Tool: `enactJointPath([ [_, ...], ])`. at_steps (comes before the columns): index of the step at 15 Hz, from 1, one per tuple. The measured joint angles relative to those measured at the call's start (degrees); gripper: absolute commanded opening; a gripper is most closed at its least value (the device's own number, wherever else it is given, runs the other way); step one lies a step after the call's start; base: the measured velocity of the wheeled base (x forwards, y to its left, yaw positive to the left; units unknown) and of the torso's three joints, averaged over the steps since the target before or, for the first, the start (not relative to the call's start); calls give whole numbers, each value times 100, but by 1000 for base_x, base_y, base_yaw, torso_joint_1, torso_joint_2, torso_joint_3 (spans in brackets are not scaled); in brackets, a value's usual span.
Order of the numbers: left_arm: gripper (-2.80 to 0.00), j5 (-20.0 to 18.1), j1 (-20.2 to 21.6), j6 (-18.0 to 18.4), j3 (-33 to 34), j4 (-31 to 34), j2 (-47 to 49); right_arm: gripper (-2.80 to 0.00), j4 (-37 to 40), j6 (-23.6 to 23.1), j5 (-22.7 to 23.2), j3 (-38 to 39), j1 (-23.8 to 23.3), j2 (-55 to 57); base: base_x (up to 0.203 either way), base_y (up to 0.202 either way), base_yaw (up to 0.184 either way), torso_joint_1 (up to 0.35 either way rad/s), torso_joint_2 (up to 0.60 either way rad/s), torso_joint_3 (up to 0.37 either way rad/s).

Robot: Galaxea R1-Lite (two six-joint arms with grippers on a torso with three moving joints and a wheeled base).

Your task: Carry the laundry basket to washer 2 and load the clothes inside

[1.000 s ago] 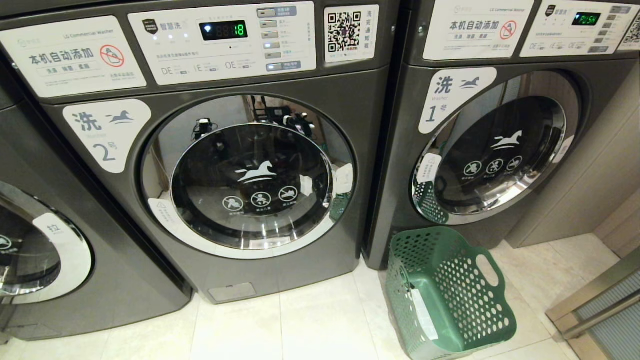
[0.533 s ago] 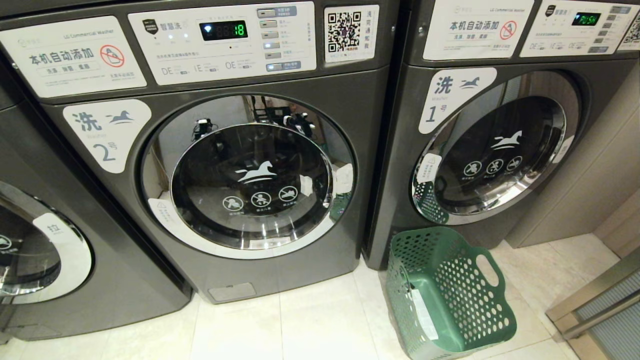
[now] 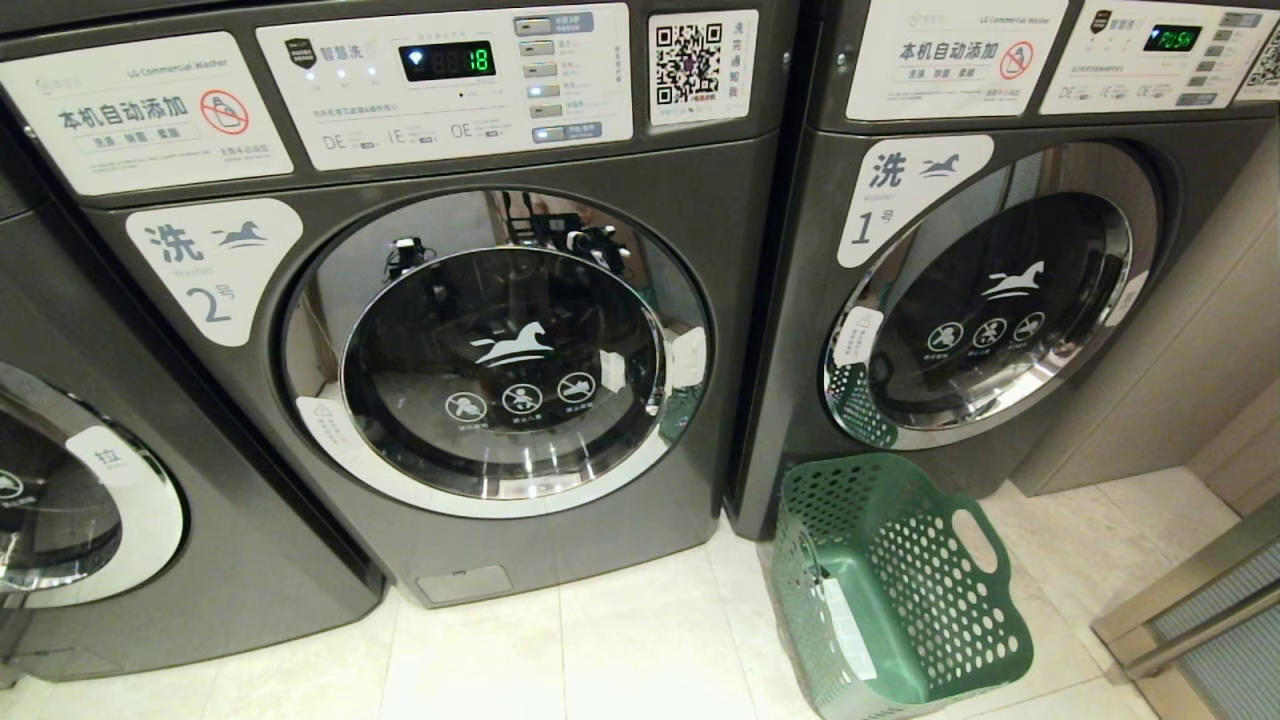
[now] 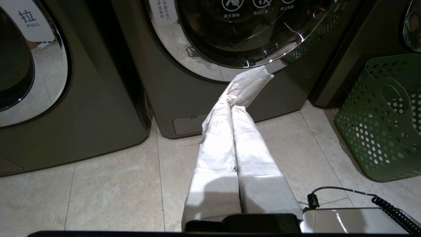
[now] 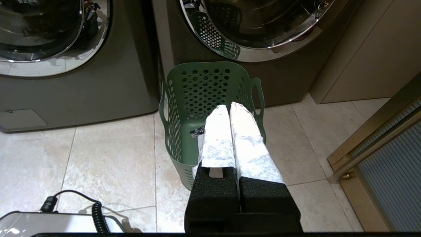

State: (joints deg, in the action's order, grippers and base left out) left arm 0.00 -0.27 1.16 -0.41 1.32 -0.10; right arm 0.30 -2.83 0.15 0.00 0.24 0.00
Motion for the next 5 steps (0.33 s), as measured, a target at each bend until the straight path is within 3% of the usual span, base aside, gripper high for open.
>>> enactJointPath([
  [5,-280,0,0,-1,0,0,0,-280,-8,46,12,0,0,0,0,0,0,0,0,0],
])
